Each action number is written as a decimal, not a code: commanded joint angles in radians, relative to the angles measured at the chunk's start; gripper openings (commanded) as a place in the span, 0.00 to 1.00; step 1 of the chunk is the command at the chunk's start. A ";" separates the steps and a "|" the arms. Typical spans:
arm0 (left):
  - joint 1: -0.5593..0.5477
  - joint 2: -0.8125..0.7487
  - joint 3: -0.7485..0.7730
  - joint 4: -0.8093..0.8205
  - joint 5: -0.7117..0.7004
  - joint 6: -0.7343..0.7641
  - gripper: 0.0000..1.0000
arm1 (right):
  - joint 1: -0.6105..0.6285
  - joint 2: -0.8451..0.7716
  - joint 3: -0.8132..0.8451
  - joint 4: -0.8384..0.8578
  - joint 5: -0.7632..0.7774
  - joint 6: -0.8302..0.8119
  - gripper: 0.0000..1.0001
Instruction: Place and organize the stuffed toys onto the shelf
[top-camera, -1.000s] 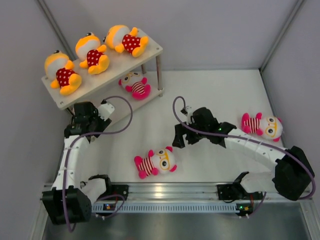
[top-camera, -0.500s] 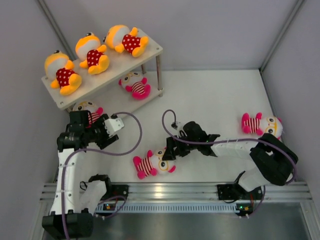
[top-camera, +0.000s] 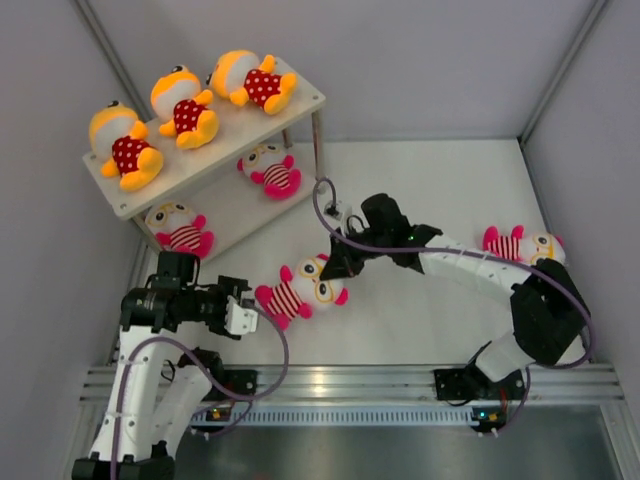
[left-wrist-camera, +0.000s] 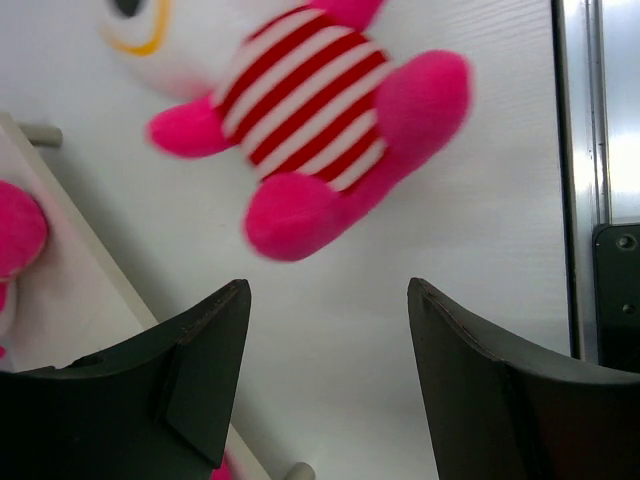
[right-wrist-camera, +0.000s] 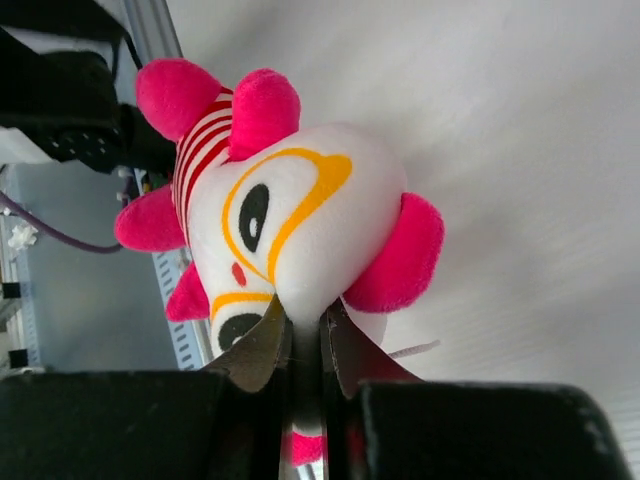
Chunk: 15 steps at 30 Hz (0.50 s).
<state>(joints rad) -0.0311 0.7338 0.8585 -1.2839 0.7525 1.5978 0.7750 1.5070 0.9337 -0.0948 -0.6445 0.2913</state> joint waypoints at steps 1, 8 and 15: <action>-0.050 -0.066 -0.029 -0.066 0.074 0.195 0.70 | -0.046 0.019 0.231 -0.184 -0.107 -0.219 0.00; -0.059 -0.074 -0.009 -0.065 0.039 0.209 0.70 | -0.016 0.147 0.477 -0.400 -0.138 -0.380 0.00; -0.058 -0.071 0.092 -0.065 0.065 0.119 0.68 | -0.028 0.145 0.467 -0.505 -0.073 -0.446 0.00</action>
<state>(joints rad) -0.0868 0.6636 0.8894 -1.3342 0.7605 1.7325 0.7540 1.6569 1.3823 -0.5228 -0.7139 -0.0776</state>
